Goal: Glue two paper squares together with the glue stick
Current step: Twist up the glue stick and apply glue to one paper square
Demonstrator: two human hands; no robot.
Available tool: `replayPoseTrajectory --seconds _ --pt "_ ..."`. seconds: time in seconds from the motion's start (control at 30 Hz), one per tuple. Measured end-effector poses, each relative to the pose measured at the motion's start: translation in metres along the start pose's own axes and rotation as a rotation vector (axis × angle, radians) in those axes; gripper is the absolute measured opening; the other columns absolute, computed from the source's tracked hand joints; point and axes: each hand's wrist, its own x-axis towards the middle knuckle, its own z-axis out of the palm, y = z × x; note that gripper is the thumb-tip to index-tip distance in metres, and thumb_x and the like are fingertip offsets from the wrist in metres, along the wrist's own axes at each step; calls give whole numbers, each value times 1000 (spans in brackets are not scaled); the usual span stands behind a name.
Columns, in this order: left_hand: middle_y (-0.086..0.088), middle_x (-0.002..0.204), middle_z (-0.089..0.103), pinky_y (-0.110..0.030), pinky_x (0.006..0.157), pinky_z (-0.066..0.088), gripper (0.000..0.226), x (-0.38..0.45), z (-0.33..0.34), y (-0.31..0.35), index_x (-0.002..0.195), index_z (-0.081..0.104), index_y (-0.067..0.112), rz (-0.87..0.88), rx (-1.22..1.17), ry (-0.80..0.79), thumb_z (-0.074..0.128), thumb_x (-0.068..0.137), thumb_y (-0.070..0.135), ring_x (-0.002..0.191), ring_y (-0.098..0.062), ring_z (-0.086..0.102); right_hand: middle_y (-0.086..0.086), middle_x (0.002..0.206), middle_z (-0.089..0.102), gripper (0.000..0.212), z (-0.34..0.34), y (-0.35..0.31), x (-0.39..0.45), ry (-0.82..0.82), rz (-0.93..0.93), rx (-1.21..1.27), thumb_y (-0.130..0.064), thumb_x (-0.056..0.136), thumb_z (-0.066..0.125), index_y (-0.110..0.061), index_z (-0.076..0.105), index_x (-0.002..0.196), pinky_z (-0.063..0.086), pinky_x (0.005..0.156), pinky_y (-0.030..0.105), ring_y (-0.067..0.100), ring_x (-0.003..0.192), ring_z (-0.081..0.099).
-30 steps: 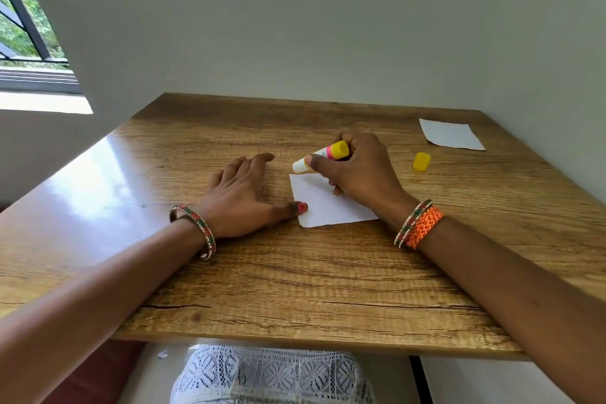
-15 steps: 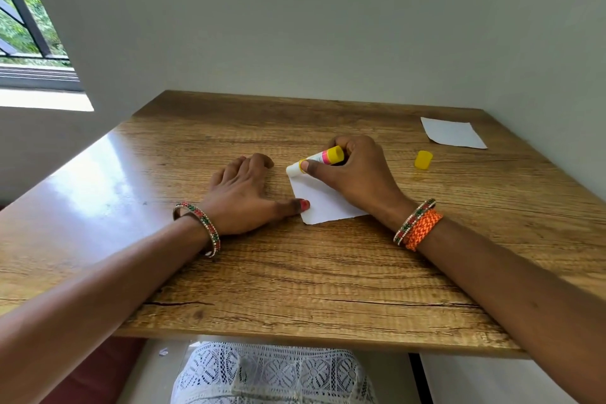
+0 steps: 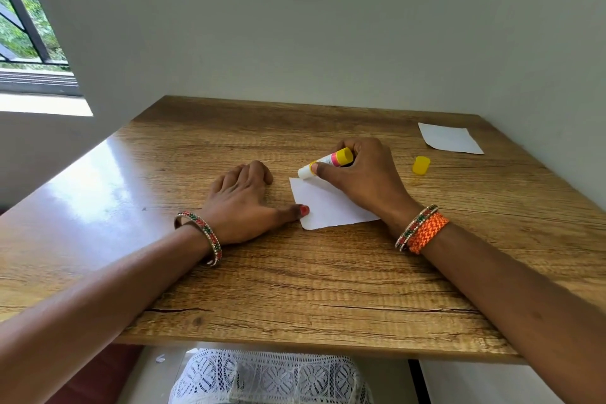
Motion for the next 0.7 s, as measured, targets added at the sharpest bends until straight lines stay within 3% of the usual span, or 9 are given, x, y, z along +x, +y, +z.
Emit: replayPoseTrajectory --seconds 0.07,0.2,0.3,0.4,0.47,0.53,0.7 --pt "5 121 40 -33 97 24 61 -1 0 1 107 31 30 7 4 4 49 67 73 121 -18 34 -12 74 56 22 -2 0 1 4 13 -1 -36 71 77 -22 64 80 37 51 14 4 66 53" --pt "1 135 38 -37 104 21 64 -3 0 2 118 28 32 48 18 12 48 70 71 127 -20 31 1 81 64 20 -8 -4 8 -16 93 140 -28 71 78 -20 62 80 54 57 26 10 66 60" --pt "2 128 40 -36 102 23 60 -4 -1 2 111 31 31 51 26 11 47 71 71 122 -19 35 0 86 65 21 -12 -9 15 -96 103 197 -22 72 78 -19 62 86 57 59 24 12 73 65" --pt "4 114 38 -30 92 25 58 -5 -1 3 102 31 27 29 21 18 48 69 72 111 -16 36 -1 82 66 19 -10 -14 17 -173 48 97 -22 70 79 -20 63 81 55 59 21 12 74 64" --pt "3 111 37 -29 88 25 62 -5 -1 4 101 31 24 -1 10 18 49 67 73 105 -14 34 -3 79 65 19 -7 -16 17 -211 9 48 -22 69 79 -21 64 80 48 52 12 9 69 62" --pt "2 111 37 -29 88 25 64 -4 -1 5 102 32 23 -18 8 13 50 66 73 107 -15 34 -6 74 63 18 -5 -17 17 -228 -26 13 -24 69 80 -21 65 79 41 46 7 5 63 57" --pt "3 112 35 -32 93 26 66 -4 -2 5 104 31 23 -50 -11 -11 51 66 72 114 -18 34 -9 69 61 21 -3 -16 14 -210 -56 -26 -29 68 80 -17 68 80 35 47 8 2 59 53"
